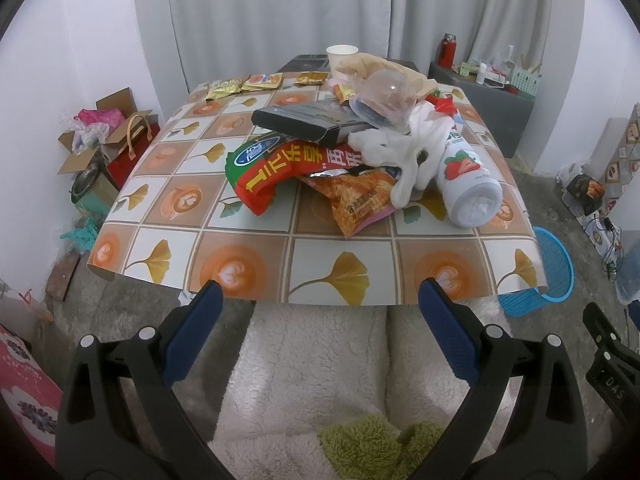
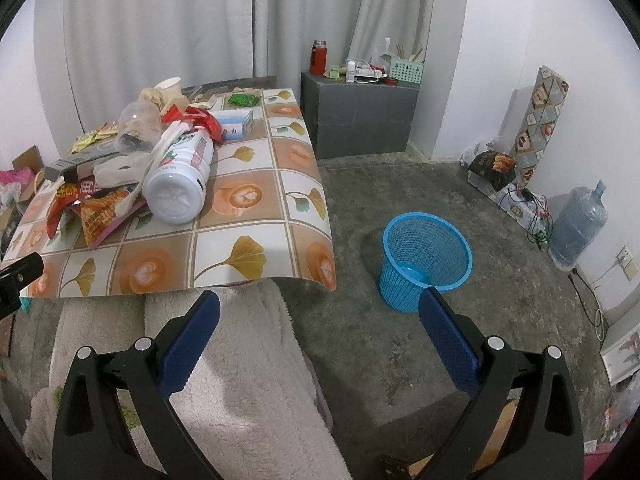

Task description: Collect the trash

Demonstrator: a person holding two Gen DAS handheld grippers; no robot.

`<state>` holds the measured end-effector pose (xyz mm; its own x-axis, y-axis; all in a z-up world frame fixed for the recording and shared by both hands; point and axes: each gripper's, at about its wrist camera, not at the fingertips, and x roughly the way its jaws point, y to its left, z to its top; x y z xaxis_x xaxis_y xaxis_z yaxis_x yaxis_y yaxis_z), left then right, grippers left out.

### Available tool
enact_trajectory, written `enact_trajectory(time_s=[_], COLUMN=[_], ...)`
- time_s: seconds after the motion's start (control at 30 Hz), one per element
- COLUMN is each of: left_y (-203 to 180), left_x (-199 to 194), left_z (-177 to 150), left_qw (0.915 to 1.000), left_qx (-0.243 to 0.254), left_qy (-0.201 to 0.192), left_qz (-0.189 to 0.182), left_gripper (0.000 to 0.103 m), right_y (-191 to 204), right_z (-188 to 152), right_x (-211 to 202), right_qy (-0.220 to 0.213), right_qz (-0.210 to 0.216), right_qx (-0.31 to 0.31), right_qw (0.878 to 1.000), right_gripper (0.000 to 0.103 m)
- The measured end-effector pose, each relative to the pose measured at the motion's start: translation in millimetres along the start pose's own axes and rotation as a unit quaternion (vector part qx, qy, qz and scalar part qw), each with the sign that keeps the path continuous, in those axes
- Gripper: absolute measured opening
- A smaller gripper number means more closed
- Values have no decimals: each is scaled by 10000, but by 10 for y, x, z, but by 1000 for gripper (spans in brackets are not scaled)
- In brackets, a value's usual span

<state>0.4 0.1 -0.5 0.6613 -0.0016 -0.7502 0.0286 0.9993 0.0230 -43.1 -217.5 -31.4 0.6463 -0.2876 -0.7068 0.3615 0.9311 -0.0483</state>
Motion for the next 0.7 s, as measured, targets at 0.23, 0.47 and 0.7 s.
enact_trajectory(time_s=[0.23,0.47,0.7], left_y=[0,0,0], left_x=[0,-1,1], left_z=[1,0,1], left_qw=[10000,10000,10000], left_qx=[-3,-2,-3], left_qy=[5,7,14], left_qz=[5,6,4], left_gripper=[94,94,94], right_y=[-3,-5,-14], right_z=[-3,-7,-6], right_x=[-1,-3,-6], right_qy=[-5,-6,-8], right_qz=[-3,0,-1], right_qx=[2,9,11], right_qw=[10000,10000,10000], right_gripper=[97,97,97])
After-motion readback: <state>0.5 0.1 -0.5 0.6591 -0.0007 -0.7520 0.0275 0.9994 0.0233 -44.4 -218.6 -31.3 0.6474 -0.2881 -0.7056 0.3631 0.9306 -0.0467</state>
